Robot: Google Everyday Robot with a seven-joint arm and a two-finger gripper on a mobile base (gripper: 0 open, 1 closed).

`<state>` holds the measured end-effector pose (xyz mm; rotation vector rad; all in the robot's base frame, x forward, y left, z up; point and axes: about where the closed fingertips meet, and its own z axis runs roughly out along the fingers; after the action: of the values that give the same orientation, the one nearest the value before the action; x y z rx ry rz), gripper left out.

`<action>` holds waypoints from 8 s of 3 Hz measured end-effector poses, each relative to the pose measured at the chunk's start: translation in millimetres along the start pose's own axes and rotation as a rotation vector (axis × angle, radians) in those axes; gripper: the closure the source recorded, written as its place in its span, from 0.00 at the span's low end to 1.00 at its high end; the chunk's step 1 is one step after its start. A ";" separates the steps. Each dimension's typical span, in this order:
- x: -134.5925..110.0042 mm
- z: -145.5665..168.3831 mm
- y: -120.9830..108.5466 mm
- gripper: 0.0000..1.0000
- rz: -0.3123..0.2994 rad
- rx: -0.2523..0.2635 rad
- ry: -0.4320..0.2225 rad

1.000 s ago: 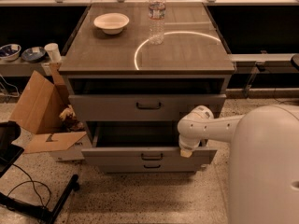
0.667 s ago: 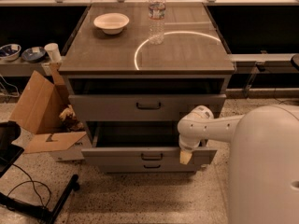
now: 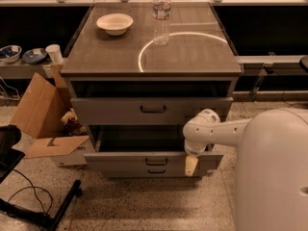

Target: Open middle drawer

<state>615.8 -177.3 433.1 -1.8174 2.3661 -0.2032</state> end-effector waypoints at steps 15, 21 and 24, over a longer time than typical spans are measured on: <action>50.0 5.2 100.5 0.05 0.117 -0.076 0.020; 78.2 -23.3 196.4 0.93 0.041 -0.157 0.026; 88.1 -42.3 197.5 1.00 0.037 -0.155 0.061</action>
Offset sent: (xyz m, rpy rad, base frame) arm -0.1495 -0.0143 -0.1016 0.0961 0.2088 -0.0962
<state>398.0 -211.1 432.1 -1.8567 2.5187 -0.0735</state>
